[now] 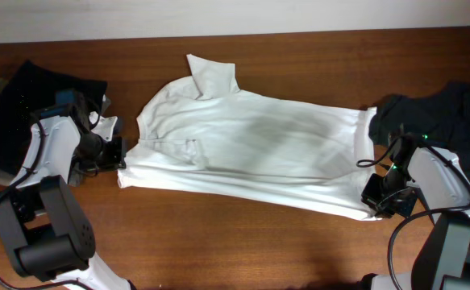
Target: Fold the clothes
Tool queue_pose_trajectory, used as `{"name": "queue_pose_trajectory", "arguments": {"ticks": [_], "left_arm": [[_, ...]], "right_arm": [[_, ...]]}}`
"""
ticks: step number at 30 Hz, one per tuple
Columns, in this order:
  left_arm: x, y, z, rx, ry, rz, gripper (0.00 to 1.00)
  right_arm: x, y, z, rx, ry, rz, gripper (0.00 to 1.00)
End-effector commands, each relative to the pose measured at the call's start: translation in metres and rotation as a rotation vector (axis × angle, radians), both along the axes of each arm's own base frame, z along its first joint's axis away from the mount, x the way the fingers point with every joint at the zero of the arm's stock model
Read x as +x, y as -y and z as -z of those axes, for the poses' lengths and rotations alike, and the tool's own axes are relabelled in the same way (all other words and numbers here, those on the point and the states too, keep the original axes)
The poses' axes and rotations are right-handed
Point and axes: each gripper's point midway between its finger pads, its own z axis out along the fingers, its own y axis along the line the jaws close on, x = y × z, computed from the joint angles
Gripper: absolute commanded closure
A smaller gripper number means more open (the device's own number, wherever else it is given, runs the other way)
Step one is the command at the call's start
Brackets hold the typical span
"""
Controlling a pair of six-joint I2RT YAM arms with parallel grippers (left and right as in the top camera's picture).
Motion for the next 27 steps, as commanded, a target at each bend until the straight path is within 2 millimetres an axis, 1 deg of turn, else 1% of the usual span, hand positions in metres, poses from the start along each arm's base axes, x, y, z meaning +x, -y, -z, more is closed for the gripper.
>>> {"name": "queue_pose_trajectory", "arguments": {"ticks": [1,2,3,5,7,8,9,10,11,13,14,16,18,20,21,22,24,26,27], "left_arm": [[0.000,-0.010,-0.002,0.037,-0.004,-0.007,0.53],[-0.001,-0.010,-0.002,0.035,-0.010,-0.007,0.50],[-0.002,-0.009,-0.002,0.035,-0.013,-0.007,0.48],[-0.001,-0.009,-0.004,0.031,-0.009,-0.007,0.47],[0.013,0.000,-0.019,-0.027,0.042,-0.004,0.47],[0.025,0.009,-0.032,-0.066,0.092,0.038,0.46],[0.035,0.024,-0.044,-0.128,0.148,0.096,0.43],[0.042,0.040,-0.052,-0.183,0.193,0.151,0.42],[0.047,0.060,-0.056,-0.216,0.238,0.247,0.42],[0.058,0.095,-0.046,-0.201,0.275,0.398,0.42],[0.063,0.110,-0.037,-0.190,0.275,0.441,0.42],[0.064,0.127,-0.013,-0.139,0.235,0.502,0.42],[0.059,0.151,0.018,-0.132,0.164,0.541,0.42],[0.058,0.163,0.030,-0.136,0.152,0.569,0.42],[0.060,0.177,0.036,-0.132,0.167,0.602,0.42],[0.062,0.181,0.036,-0.126,0.182,0.615,0.41],[0.064,0.183,0.038,-0.080,0.189,0.637,0.41],[0.063,0.185,0.042,-0.049,0.179,0.653,0.50],[0.062,0.188,0.042,-0.048,0.180,0.660,0.69]], "right_arm": [[-0.007,0.014,-0.002,-0.079,-0.028,0.005,0.76],[-0.007,0.013,-0.002,-0.075,-0.027,0.006,0.71],[-0.005,0.010,-0.002,-0.058,-0.020,0.013,0.69],[0.000,0.008,-0.006,-0.026,0.005,0.034,0.69],[0.010,0.012,-0.016,-0.029,0.047,0.046,0.68],[0.018,0.011,-0.023,-0.016,0.088,0.024,0.68],[0.027,0.007,-0.029,0.016,0.132,-0.002,0.68],[0.038,0.002,-0.035,0.050,0.186,-0.043,0.67],[0.048,-0.001,-0.040,0.079,0.237,-0.076,0.67],[0.062,-0.009,-0.045,0.130,0.301,-0.092,0.64],[0.065,-0.011,-0.046,0.145,0.316,-0.091,0.62],[0.067,-0.013,-0.046,0.153,0.323,-0.090,0.61],[0.066,-0.013,-0.046,0.154,0.319,-0.091,0.60],[0.066,-0.013,-0.046,0.154,0.320,-0.091,0.59],[0.067,-0.013,-0.046,0.152,0.325,-0.092,0.59],[0.067,-0.013,-0.046,0.152,0.325,-0.091,0.59],[0.067,-0.013,-0.046,0.152,0.325,-0.092,0.58],[0.067,-0.013,-0.046,0.152,0.324,-0.091,0.58],[0.067,-0.013,-0.046,0.152,0.325,-0.091,0.58]]}}
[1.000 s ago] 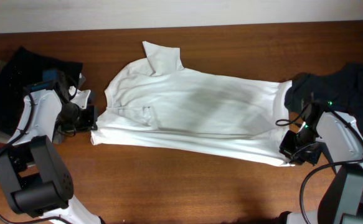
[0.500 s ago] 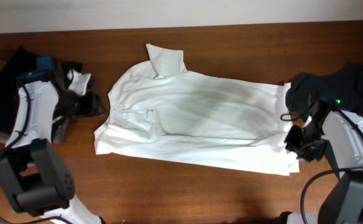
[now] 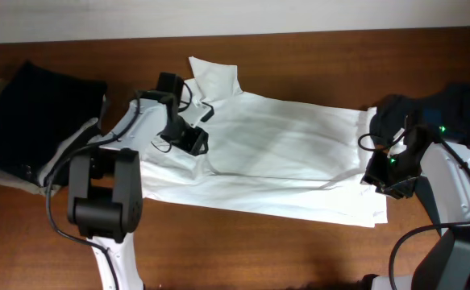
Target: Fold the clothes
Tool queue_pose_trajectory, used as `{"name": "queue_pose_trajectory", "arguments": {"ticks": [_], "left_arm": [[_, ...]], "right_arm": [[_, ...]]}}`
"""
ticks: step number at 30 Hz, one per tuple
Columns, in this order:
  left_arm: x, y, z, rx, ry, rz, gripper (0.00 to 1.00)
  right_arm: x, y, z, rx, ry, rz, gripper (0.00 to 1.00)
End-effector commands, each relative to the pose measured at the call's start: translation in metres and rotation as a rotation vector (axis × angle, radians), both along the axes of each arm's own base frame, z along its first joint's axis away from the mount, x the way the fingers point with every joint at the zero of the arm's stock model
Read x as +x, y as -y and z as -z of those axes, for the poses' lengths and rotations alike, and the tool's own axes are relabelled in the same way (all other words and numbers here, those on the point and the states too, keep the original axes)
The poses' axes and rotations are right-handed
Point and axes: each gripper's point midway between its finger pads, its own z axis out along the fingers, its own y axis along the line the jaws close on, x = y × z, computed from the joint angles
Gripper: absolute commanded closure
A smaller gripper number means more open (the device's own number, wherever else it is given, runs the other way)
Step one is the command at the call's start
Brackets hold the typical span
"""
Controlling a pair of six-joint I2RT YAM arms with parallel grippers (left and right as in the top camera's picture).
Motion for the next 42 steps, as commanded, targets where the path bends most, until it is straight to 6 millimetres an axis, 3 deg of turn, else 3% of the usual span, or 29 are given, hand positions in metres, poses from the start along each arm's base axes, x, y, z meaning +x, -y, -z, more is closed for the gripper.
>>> {"name": "queue_pose_trajectory", "arguments": {"ticks": [1,3,9,14,15,17,19,23,25,28,31,33,34,35,36,37,38,42], "left_arm": [[0.000,0.004,0.004,0.044,0.013,0.026,0.85],[-0.002,0.011,-0.004,0.044,0.004,0.035,1.00],[0.018,0.035,-0.058,0.026,0.067,0.073,1.00],[0.013,0.064,-0.059,0.020,0.091,0.135,0.99],[0.011,0.069,-0.057,0.020,0.090,0.148,0.92],[0.008,0.073,-0.056,0.027,0.087,0.160,0.44],[0.011,0.058,-0.052,0.119,0.101,0.146,0.42],[0.018,0.010,-0.050,0.294,0.084,0.015,0.42],[0.014,-0.028,-0.050,0.353,0.021,-0.108,0.42],[0.013,-0.064,-0.048,0.330,-0.045,-0.216,0.40],[0.009,-0.079,-0.039,0.192,-0.114,-0.285,0.40],[0.003,-0.074,-0.026,0.087,-0.145,-0.265,0.42],[-0.001,-0.069,-0.017,0.049,-0.162,-0.267,0.45],[-0.006,-0.069,-0.007,0.052,-0.174,-0.261,0.56],[-0.011,-0.072,0.001,0.069,-0.185,-0.249,0.80],[-0.014,-0.073,0.005,0.074,-0.191,-0.249,0.93],[-0.014,-0.074,0.007,0.078,-0.193,-0.250,0.99],[-0.010,-0.087,0.007,0.090,-0.180,-0.280,1.00]], "right_arm": [[0.006,0.001,-0.009,0.002,0.039,0.001,0.58],[0.006,0.001,-0.008,0.002,0.038,0.000,0.58],[0.007,0.001,-0.009,0.001,0.042,0.001,0.57],[0.010,0.002,-0.009,-0.002,0.053,0.001,0.57],[0.011,0.002,-0.009,-0.003,0.057,0.001,0.57],[0.011,0.002,-0.009,-0.004,0.059,0.001,0.57],[0.010,0.002,-0.009,-0.003,0.055,0.001,0.54],[0.010,0.002,-0.008,-0.004,0.054,0.001,0.44],[0.013,0.005,-0.005,-0.014,0.054,0.005,0.43],[0.023,0.009,0.006,-0.025,0.062,0.009,0.43],[0.037,0.014,0.027,-0.029,0.061,0.009,0.43],[0.038,0.014,0.040,-0.019,0.030,0.009,0.56],[0.036,0.014,0.046,-0.012,0.009,0.009,0.84],[0.035,0.011,0.049,0.006,0.001,0.009,0.96],[0.036,0.013,0.048,-0.003,0.004,0.011,0.96],[0.039,0.017,0.047,-0.019,0.014,0.016,0.96],[0.045,0.023,0.044,-0.034,0.040,0.024,0.96],[0.068,0.040,0.037,-0.035,0.142,0.063,0.96]]}}
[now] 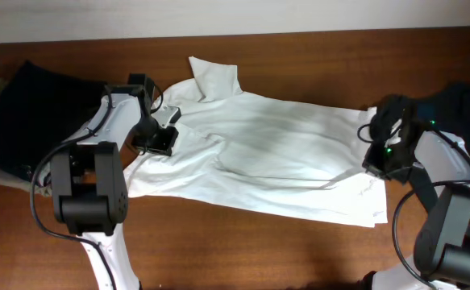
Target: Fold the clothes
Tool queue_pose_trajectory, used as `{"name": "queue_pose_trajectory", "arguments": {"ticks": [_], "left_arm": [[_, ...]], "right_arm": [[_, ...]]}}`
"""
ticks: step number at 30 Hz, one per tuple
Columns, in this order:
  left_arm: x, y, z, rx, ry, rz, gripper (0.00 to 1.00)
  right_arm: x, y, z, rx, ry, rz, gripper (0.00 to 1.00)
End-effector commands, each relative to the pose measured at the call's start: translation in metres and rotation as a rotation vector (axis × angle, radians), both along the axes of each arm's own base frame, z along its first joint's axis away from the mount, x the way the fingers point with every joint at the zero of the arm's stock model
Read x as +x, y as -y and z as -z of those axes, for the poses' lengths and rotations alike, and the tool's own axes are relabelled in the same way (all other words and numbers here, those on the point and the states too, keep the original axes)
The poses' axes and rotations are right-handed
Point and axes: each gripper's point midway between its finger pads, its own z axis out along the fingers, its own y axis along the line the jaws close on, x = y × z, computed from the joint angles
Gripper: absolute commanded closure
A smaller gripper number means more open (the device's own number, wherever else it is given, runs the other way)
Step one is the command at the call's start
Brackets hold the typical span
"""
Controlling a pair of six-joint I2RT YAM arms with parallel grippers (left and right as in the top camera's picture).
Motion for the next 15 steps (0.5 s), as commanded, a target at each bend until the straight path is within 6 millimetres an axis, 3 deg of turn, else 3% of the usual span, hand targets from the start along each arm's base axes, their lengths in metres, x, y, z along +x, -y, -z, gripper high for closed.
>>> {"name": "queue_pose_trajectory", "arguments": {"ticks": [1,2,3,4,6,8,10,11,13,15], "left_arm": [[0.003,-0.011,-0.002,-0.022,0.002,-0.026,0.94],[0.008,-0.016,-0.010,-0.027,0.010,-0.041,0.85],[0.020,-0.018,-0.028,-0.042,0.040,-0.052,0.79],[0.030,-0.016,-0.040,-0.060,0.069,-0.052,0.72],[0.059,-0.006,-0.072,-0.100,0.177,-0.039,0.38],[0.086,0.002,-0.089,-0.103,0.295,-0.014,0.23],[0.105,0.012,-0.091,-0.108,0.372,0.008,0.14],[0.109,0.016,-0.087,-0.110,0.384,0.015,0.14],[0.110,0.019,-0.074,-0.110,0.364,0.020,0.15],[0.110,0.019,-0.062,-0.110,0.344,0.019,0.23]], "right_arm": [[0.020,0.014,-0.015,0.015,0.085,0.023,0.92],[0.035,0.012,-0.029,0.057,0.165,-0.039,0.74],[0.051,0.017,-0.048,0.077,0.240,-0.057,0.64],[0.061,0.023,-0.061,0.073,0.280,-0.052,0.58],[0.084,0.030,-0.091,0.052,0.372,-0.057,0.55],[0.103,0.029,-0.103,0.024,0.442,-0.081,0.51],[0.117,0.031,-0.100,-0.013,0.472,-0.090,0.50],[0.122,0.036,-0.090,-0.033,0.453,-0.059,0.54],[0.128,0.039,-0.065,-0.022,0.418,-0.037,0.74],[0.133,0.043,-0.029,0.009,0.364,0.003,0.87]]}}
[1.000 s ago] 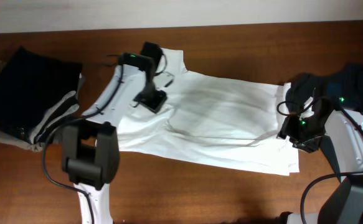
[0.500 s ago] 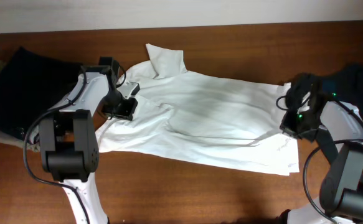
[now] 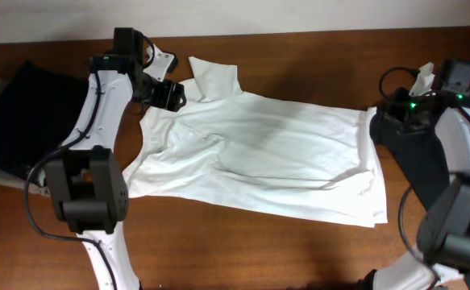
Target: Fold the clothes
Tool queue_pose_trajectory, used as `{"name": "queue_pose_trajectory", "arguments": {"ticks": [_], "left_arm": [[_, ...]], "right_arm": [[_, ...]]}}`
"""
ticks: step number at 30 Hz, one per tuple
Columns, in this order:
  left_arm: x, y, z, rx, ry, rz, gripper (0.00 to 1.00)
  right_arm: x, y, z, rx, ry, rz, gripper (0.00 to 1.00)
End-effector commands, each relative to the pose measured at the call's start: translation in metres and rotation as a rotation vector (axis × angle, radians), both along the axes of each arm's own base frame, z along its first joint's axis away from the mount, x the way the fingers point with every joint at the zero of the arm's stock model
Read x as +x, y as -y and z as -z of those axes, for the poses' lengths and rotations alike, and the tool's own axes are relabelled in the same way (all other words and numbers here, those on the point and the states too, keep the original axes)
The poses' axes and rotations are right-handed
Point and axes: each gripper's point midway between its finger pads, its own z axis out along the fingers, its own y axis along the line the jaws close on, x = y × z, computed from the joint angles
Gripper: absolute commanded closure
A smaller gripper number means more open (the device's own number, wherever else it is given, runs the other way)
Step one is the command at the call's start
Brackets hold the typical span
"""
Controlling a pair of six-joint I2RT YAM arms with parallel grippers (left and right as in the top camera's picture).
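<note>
A white shirt (image 3: 275, 153) lies spread across the brown table, with a sleeve (image 3: 212, 76) sticking up at the back left. Its left part is rumpled with folds. My left gripper (image 3: 175, 95) is at the shirt's back left edge, just left of that sleeve; the overhead view does not show how its jaws stand. My right gripper (image 3: 384, 121) is by the shirt's back right corner, dark against the dark cloth under it, so its jaws cannot be read either.
A black garment (image 3: 25, 113) lies at the left end of the table. Another dark garment (image 3: 428, 165) lies at the right end, under my right arm. A bare strip of table (image 3: 243, 250) runs along the front.
My left gripper has gone from the shirt's rumpled left part up to its back left edge. The right gripper has gone from the shirt's right edge back to its rear right corner.
Both grippers first stood at the shirt's front corners, left and right. Then the left one was over the shirt's left chest and the right one higher on the right edge. The left side became rumpled. Now both are at the back corners.
</note>
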Motion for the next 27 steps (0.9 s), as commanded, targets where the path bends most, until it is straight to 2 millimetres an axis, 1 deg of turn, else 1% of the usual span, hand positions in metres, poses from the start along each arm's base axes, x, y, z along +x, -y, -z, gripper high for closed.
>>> {"name": "queue_pose_trajectory", "arguments": {"ticks": [1,2,4,5,6,7,9,10,12,13,14,15,16,18,19,20,22,23,24,25,26,27], "left_arm": [[0.003,0.000,0.025,-0.010,-0.037,0.008,0.32],[0.005,0.000,0.028,-0.010,-0.033,0.008,0.38],[0.007,0.001,0.034,-0.010,-0.034,0.010,0.45],[0.007,0.001,0.035,-0.010,-0.034,0.010,0.45],[0.009,0.002,0.035,-0.010,-0.030,0.010,0.45],[0.011,0.002,0.035,-0.010,-0.020,0.011,0.45],[0.016,0.002,0.033,-0.012,0.001,0.011,0.45],[0.018,0.002,0.032,-0.012,0.011,0.011,0.44],[0.020,0.002,0.032,-0.012,0.021,0.011,0.36],[0.021,0.002,0.032,-0.012,0.024,0.011,0.34],[0.022,0.002,0.031,-0.013,0.031,0.011,0.28],[0.024,0.003,0.030,-0.013,0.040,0.011,0.24],[0.028,0.003,0.029,-0.014,0.054,0.011,0.24],[0.036,0.003,0.025,-0.019,0.089,0.007,0.22],[0.037,0.007,0.023,-0.039,0.097,0.008,0.22],[0.039,0.015,0.017,-0.091,0.109,0.030,0.22],[0.046,0.017,0.007,-0.097,0.139,0.034,0.22],[0.056,0.018,-0.001,-0.099,0.177,0.036,0.22],[0.066,0.019,-0.005,-0.101,0.216,0.040,0.22],[0.072,0.021,-0.006,-0.101,0.241,0.043,0.22],[0.080,0.023,-0.003,-0.103,0.269,0.046,0.21],[0.085,0.023,0.006,-0.107,0.273,0.041,0.22]], "right_arm": [[0.004,0.004,0.051,0.042,-0.096,0.056,0.91],[0.005,0.004,0.067,0.060,-0.122,0.073,0.94],[0.002,0.006,0.093,0.066,-0.175,0.091,0.96],[-0.004,0.013,0.103,0.034,-0.212,0.120,0.96],[-0.018,0.032,0.113,-0.061,-0.288,0.194,0.96],[-0.031,0.051,0.115,-0.151,-0.341,0.262,0.96],[-0.042,0.070,0.115,-0.209,-0.376,0.324,0.96],[-0.048,0.080,0.113,-0.201,-0.380,0.349,0.96],[-0.049,0.086,0.109,-0.152,-0.358,0.365,0.95],[-0.048,0.086,0.106,-0.135,-0.344,0.364,0.91],[-0.037,0.078,0.094,-0.078,-0.278,0.285,0.81],[-0.023,0.065,0.078,-0.034,-0.204,0.176,0.73],[-0.013,0.052,0.063,0.001,-0.143,0.091,0.66],[0.007,0.023,0.025,0.088,-0.019,-0.035,0.59],[0.013,0.011,0.016,0.122,0.011,-0.068,0.56],[0.017,0.002,0.012,0.134,0.024,-0.093,0.54],[0.023,-0.010,0.012,0.116,0.030,-0.121,0.53],[0.025,-0.011,0.013,0.091,0.029,-0.123,0.51],[0.026,-0.010,0.015,0.060,0.020,-0.116,0.48],[0.026,-0.008,0.017,0.042,0.011,-0.110,0.44],[0.025,-0.007,0.018,0.031,0.000,-0.106,0.43],[0.023,-0.008,0.019,0.034,-0.007,-0.106,0.42]]}}
